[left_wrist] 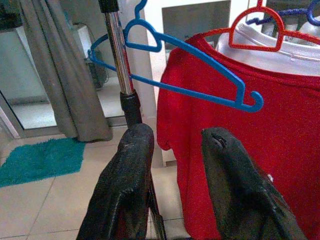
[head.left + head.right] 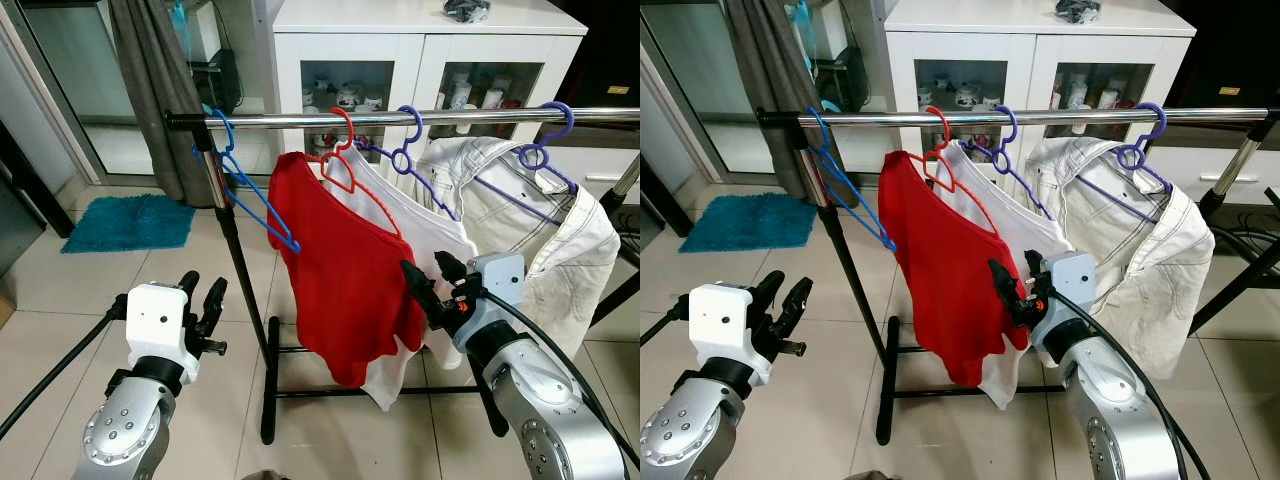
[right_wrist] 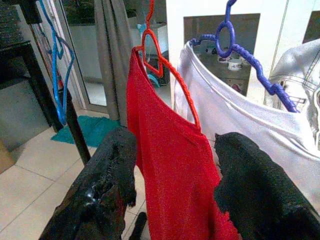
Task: Hang hanger
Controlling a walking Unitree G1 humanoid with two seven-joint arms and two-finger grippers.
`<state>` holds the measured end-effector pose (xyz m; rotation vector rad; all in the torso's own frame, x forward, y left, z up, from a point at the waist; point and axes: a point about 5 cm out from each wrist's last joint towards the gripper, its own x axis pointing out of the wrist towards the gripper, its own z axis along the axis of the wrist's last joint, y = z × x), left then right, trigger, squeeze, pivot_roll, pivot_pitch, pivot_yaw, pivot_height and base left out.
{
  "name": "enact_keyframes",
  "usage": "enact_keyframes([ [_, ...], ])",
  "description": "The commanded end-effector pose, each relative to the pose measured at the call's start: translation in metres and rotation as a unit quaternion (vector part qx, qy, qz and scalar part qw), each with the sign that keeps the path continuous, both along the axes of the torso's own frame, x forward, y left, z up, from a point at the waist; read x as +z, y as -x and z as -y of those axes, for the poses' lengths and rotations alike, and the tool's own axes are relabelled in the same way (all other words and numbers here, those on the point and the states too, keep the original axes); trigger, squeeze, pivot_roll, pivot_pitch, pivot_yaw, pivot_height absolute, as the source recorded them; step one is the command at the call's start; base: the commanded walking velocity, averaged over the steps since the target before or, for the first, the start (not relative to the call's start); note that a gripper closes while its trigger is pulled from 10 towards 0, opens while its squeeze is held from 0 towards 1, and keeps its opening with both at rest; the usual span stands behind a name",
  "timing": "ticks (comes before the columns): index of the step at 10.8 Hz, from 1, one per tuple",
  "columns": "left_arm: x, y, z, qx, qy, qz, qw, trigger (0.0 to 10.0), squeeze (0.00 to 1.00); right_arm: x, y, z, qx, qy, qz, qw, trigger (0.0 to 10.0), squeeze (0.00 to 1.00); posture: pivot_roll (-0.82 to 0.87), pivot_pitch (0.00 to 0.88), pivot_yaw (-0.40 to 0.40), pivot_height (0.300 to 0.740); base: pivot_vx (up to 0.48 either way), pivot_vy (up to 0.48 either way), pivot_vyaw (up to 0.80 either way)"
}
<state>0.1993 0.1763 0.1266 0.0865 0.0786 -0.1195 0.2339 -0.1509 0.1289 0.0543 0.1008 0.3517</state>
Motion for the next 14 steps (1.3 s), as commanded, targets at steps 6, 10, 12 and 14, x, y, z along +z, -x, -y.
enact_keyframes([
  [6, 0.022, -0.016, -0.006, 0.102, 0.035, 0.014, 0.994, 10.0, 0.00, 0.036, -0.031, 0.012, -0.085, -0.003, 0.016, 0.996, 10.0, 0.00, -0.06, 0.000, 0.000, 0.740, 0.000, 0.000, 0.00],
  [10, 0.022, -0.017, -0.005, 0.103, 0.040, 0.014, 0.994, 10.0, 0.00, 0.037, -0.031, 0.013, -0.085, 0.004, 0.019, 0.996, 10.0, 0.00, -0.06, 0.000, 0.001, 0.740, 0.000, 0.000, 0.00],
  [12, 0.016, -0.023, 0.001, 0.078, -0.008, 0.000, 0.997, 10.0, 0.00, 0.028, -0.041, 0.024, -0.114, 0.027, 0.012, 0.993, 10.0, 0.00, -0.04, 0.000, -0.039, 0.740, 0.000, 0.000, 0.00],
  [14, 0.016, -0.024, 0.002, 0.075, -0.005, -0.006, 0.997, 10.0, 0.00, 0.026, -0.039, 0.018, -0.096, 0.022, -0.004, 0.995, 10.0, 0.00, -0.04, 0.000, -0.032, 0.740, 0.000, 0.000, 0.00],
])
